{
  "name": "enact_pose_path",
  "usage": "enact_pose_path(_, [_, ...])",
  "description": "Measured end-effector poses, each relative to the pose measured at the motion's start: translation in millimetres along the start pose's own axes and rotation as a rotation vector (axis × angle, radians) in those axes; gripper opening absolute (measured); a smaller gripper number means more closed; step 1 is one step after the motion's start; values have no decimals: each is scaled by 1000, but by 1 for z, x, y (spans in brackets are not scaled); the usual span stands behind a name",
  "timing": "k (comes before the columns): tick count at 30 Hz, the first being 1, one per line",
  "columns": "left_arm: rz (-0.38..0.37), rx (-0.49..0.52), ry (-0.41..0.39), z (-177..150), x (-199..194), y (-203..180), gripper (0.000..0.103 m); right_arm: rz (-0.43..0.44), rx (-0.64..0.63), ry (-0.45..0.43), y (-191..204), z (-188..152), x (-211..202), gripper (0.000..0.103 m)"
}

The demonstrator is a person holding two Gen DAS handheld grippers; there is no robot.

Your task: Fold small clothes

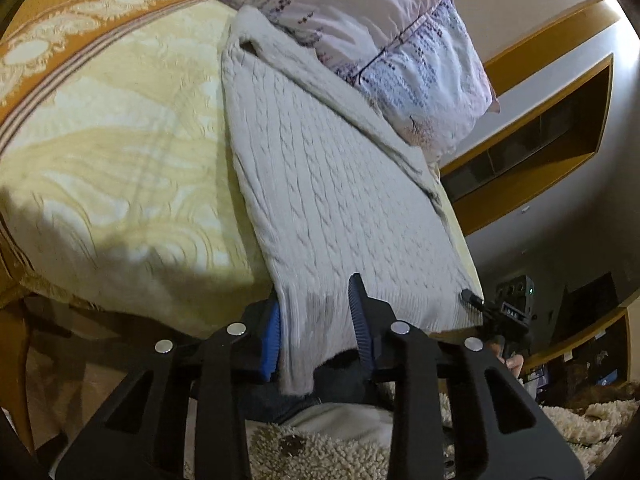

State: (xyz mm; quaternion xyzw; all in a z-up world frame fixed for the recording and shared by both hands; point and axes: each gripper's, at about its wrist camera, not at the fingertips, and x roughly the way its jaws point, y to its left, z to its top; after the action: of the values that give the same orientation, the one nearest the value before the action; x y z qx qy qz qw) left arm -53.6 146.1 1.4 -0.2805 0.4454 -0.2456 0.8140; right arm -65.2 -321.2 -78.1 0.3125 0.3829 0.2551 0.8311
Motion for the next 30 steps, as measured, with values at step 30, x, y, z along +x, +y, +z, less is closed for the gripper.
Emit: enact_pose_path(30, [44,118,-161,66,-30,-29,7,-263,-408,-411,83,27,-42,7])
